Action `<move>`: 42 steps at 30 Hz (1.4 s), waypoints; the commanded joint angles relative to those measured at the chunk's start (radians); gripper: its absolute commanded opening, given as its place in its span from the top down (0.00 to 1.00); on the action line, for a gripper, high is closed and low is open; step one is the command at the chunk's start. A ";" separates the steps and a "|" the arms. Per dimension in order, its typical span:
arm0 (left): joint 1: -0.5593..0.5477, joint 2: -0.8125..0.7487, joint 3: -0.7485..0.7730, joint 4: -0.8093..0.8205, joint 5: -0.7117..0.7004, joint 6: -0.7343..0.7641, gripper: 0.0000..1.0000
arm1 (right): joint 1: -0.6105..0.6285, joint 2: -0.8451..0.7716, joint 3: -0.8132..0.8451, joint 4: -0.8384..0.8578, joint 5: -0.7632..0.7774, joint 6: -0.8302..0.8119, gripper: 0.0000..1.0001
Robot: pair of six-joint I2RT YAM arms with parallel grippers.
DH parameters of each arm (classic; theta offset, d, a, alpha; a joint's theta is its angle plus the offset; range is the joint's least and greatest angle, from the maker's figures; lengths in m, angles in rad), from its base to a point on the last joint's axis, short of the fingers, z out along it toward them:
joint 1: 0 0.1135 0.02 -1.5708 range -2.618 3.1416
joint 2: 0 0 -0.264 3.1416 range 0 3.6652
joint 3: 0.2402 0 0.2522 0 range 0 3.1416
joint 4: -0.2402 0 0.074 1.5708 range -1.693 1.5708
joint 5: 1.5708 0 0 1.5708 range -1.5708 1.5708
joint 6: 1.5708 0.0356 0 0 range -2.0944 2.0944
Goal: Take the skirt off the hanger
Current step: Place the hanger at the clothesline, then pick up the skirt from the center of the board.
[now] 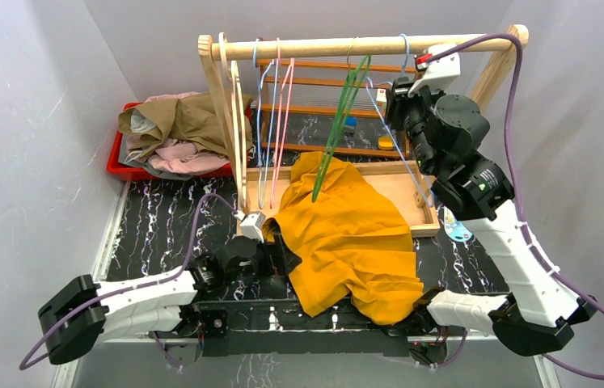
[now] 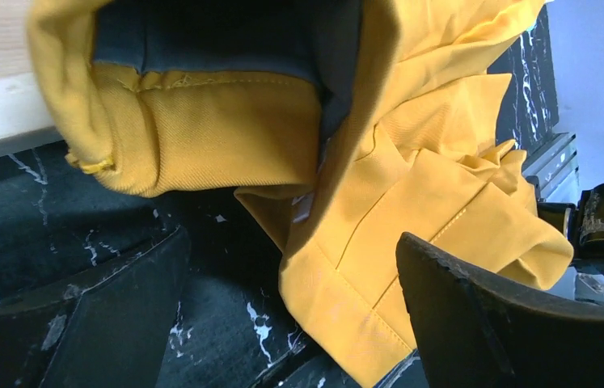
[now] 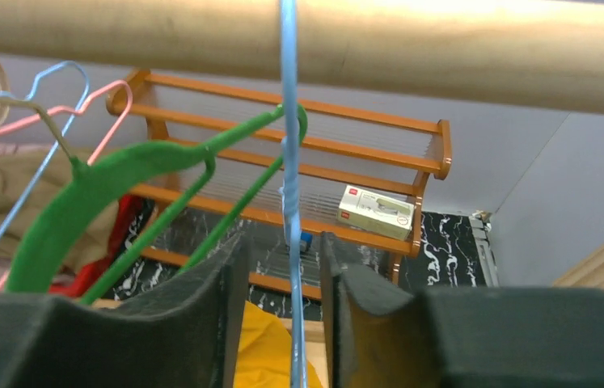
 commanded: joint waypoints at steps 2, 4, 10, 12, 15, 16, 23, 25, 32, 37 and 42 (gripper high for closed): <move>0.002 0.109 -0.086 0.388 0.030 -0.053 0.02 | -0.005 -0.068 -0.045 0.020 -0.059 0.020 0.44; -0.005 0.170 -0.114 0.527 0.005 -0.038 0.02 | -0.005 -0.079 -0.057 0.024 -0.070 0.017 0.38; -0.034 0.417 -0.074 0.751 -0.066 0.023 0.08 | -0.004 -0.105 -0.058 0.004 -0.106 0.024 0.23; -0.039 0.519 -0.082 0.883 -0.078 0.032 0.16 | -0.004 -0.121 -0.066 0.001 -0.095 0.022 0.20; -0.049 0.625 -0.090 1.082 -0.072 0.112 0.41 | -0.004 -0.147 -0.063 -0.008 -0.078 0.008 0.20; -0.050 0.653 -0.101 1.139 -0.077 0.114 0.53 | -0.005 -0.153 -0.057 -0.012 -0.080 0.005 0.20; -0.050 -0.002 -0.176 0.548 -0.104 0.100 1.00 | -0.005 -0.238 -0.103 0.024 -0.072 -0.005 0.15; -0.023 -0.239 -0.133 0.201 -0.180 0.085 1.00 | -0.005 -0.266 -0.135 0.061 -0.065 -0.014 0.14; 0.544 -0.210 0.078 -0.025 0.483 0.018 1.00 | -0.005 -0.234 -0.090 0.024 -0.167 -0.049 0.02; 0.741 -0.332 0.090 -0.136 0.525 -0.041 1.00 | -0.005 -0.260 -0.110 0.051 -0.161 -0.058 0.02; 0.858 -0.296 0.237 -0.352 0.438 0.033 1.00 | -0.004 -0.273 -0.096 0.044 -0.185 -0.076 0.02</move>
